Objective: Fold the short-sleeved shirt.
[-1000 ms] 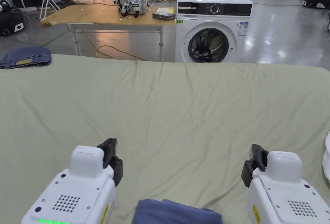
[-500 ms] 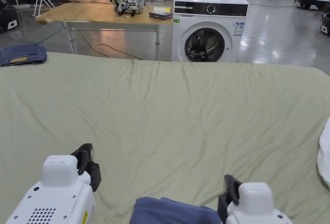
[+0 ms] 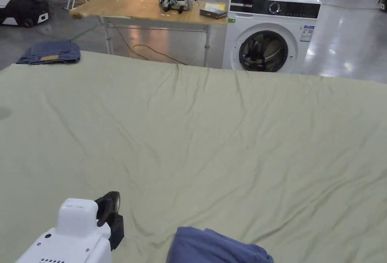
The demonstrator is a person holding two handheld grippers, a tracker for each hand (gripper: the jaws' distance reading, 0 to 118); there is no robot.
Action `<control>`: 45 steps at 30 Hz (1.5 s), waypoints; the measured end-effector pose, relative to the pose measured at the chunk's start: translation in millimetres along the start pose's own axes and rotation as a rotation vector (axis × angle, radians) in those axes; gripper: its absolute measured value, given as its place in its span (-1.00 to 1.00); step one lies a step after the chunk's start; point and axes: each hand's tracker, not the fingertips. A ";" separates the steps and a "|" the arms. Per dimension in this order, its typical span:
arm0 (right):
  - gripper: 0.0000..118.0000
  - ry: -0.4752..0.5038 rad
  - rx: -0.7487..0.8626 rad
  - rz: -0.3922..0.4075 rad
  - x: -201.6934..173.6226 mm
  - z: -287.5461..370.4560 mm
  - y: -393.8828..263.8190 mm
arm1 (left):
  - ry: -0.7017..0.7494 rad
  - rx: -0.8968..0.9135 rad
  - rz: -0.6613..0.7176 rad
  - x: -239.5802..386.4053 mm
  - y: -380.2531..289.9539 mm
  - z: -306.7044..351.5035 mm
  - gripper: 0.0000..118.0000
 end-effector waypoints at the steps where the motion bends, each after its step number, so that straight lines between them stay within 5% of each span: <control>1: -1.00 0.006 -0.001 -0.007 2.3 0.3 0.2 | -0.060 -0.036 0.035 -3.6 -2.4 -0.8 -1.00; 3: -1.00 0.021 -0.004 -0.023 5.6 0.4 1.4 | -0.268 -0.189 0.143 -14.1 -6.6 -9.4 -1.00; 10: -1.00 0.030 -0.017 0.006 6.6 0.4 4.4 | -0.548 -0.577 0.333 -16.8 -37.2 -59.9 -1.00; 12: -1.00 0.031 -0.019 0.014 6.5 0.7 5.0 | -0.601 -0.639 0.445 -18.3 -48.8 -74.6 -0.76; 15: -1.00 0.038 -0.023 0.016 8.1 1.4 6.5 | -0.680 -0.729 0.539 -20.4 -62.8 -97.1 0.06; 19: -1.00 0.042 -0.030 0.026 8.9 1.4 7.4 | -0.788 -0.835 0.657 -22.1 -80.7 -125.7 0.20; 25: -1.00 0.038 -0.027 0.016 8.7 1.2 5.4 | -0.998 -0.926 0.825 -13.8 -108.5 -155.4 0.20; 29: -1.00 0.036 -0.027 0.009 8.5 1.3 5.5 | -1.035 -0.916 0.713 -2.9 -103.8 -158.5 0.19; 30: -1.00 0.036 -0.028 0.008 8.5 1.2 5.6 | -1.043 -0.922 0.687 -1.2 -103.2 -159.3 0.14; 33: -1.00 0.033 -0.031 0.009 7.7 0.9 6.1 | -0.955 -0.981 0.736 0.7 -105.2 -163.4 -0.60; 34: -1.00 0.030 -0.033 0.010 7.2 0.9 7.0 | -0.893 -0.991 0.698 1.8 -106.3 -164.2 -0.67; 45: -1.00 0.020 -0.100 0.001 6.2 -3.4 25.3 | -0.903 -0.908 0.697 4.4 -91.5 -148.3 -0.74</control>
